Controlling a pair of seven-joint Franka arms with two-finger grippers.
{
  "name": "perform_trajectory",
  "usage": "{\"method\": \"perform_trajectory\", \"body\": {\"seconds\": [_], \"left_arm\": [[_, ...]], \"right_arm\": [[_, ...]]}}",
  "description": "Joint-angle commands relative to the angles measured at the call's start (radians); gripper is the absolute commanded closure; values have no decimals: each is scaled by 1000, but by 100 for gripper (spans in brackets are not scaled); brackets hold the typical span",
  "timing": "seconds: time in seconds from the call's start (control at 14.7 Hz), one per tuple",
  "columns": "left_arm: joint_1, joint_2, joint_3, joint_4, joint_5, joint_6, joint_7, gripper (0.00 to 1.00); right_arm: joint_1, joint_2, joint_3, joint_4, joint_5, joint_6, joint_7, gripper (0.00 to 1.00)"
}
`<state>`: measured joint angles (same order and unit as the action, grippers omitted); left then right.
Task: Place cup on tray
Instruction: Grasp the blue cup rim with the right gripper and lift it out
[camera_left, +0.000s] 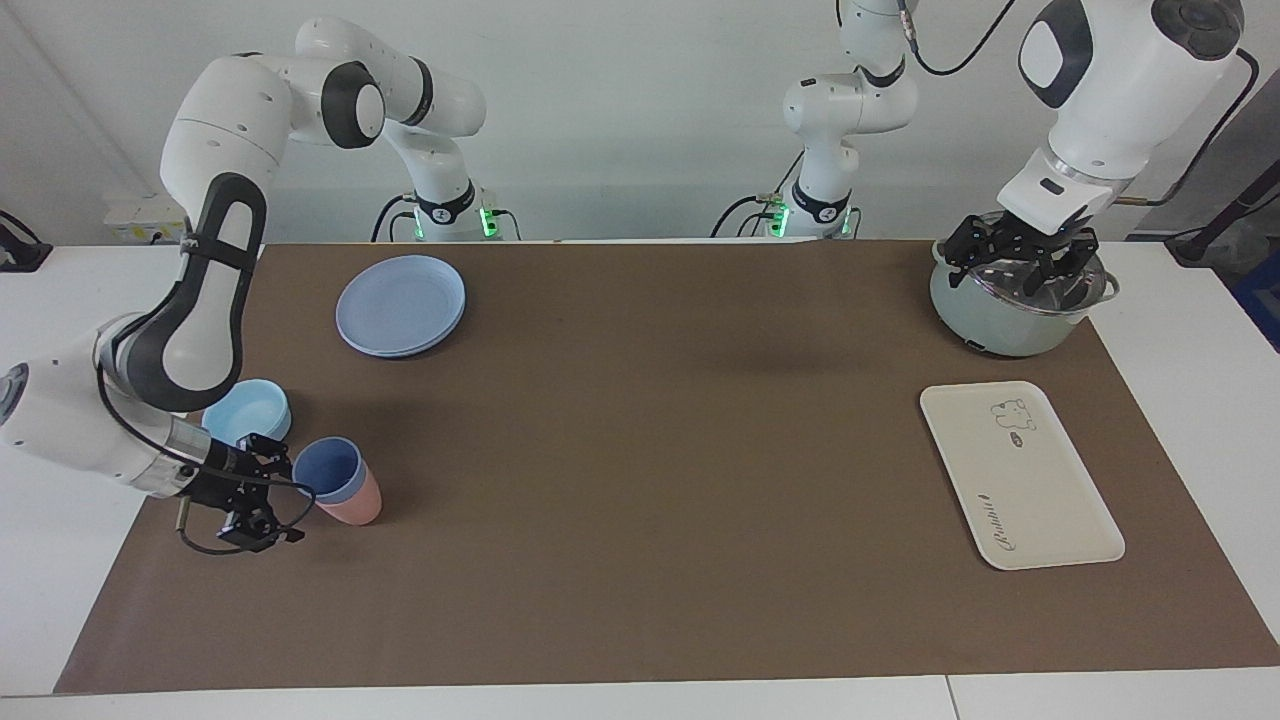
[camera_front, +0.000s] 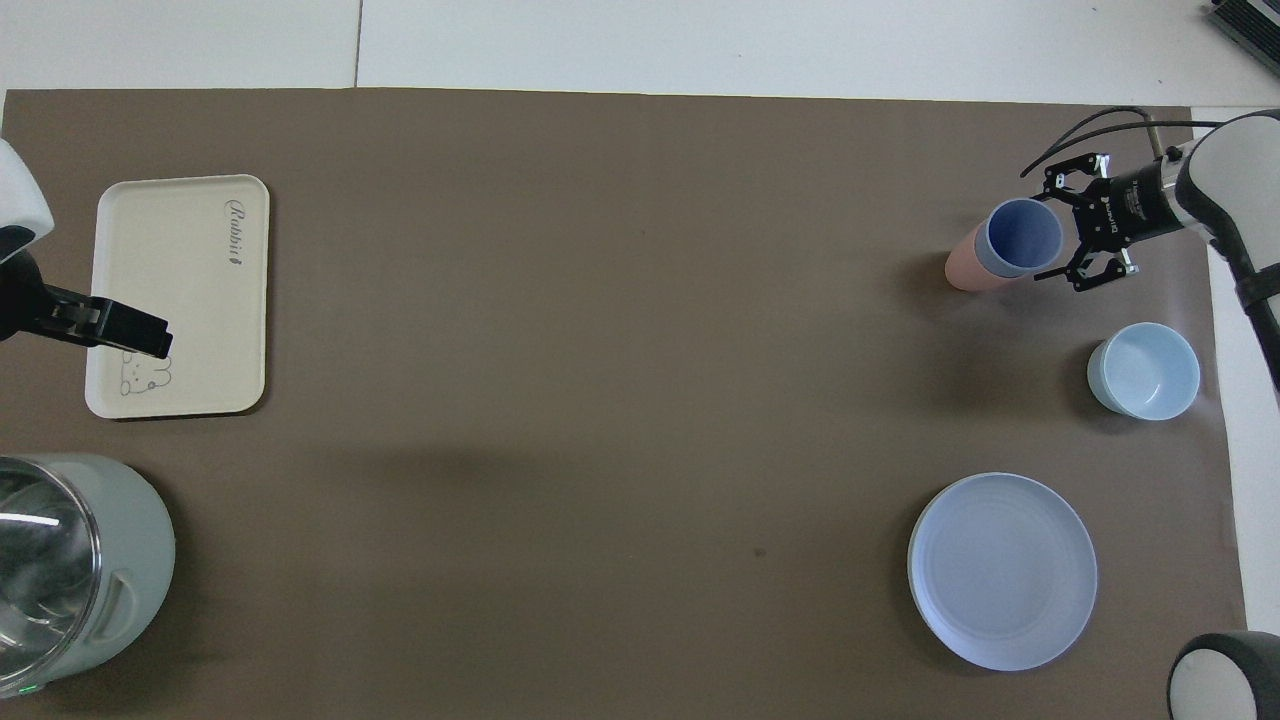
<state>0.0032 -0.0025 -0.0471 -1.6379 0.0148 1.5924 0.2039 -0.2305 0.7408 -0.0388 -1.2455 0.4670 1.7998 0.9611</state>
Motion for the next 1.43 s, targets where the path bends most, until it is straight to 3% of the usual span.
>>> {"method": "perform_trajectory", "body": {"seconds": [0.0, 0.88, 1.29, 1.36], "left_arm": [[-14, -31, 9, -34, 11, 18, -12, 0], [-14, -31, 9, -36, 11, 20, -14, 0], [-12, -31, 9, -37, 10, 23, -12, 0], [-11, -31, 9, -37, 11, 23, -12, 0]], "right_arm": [[-9, -58, 8, -95, 50, -2, 22, 3], [5, -101, 10, -209, 182, 33, 31, 1], [7, -159, 10, -354, 312, 109, -73, 0], [11, -162, 10, -358, 311, 93, -79, 19]]}}
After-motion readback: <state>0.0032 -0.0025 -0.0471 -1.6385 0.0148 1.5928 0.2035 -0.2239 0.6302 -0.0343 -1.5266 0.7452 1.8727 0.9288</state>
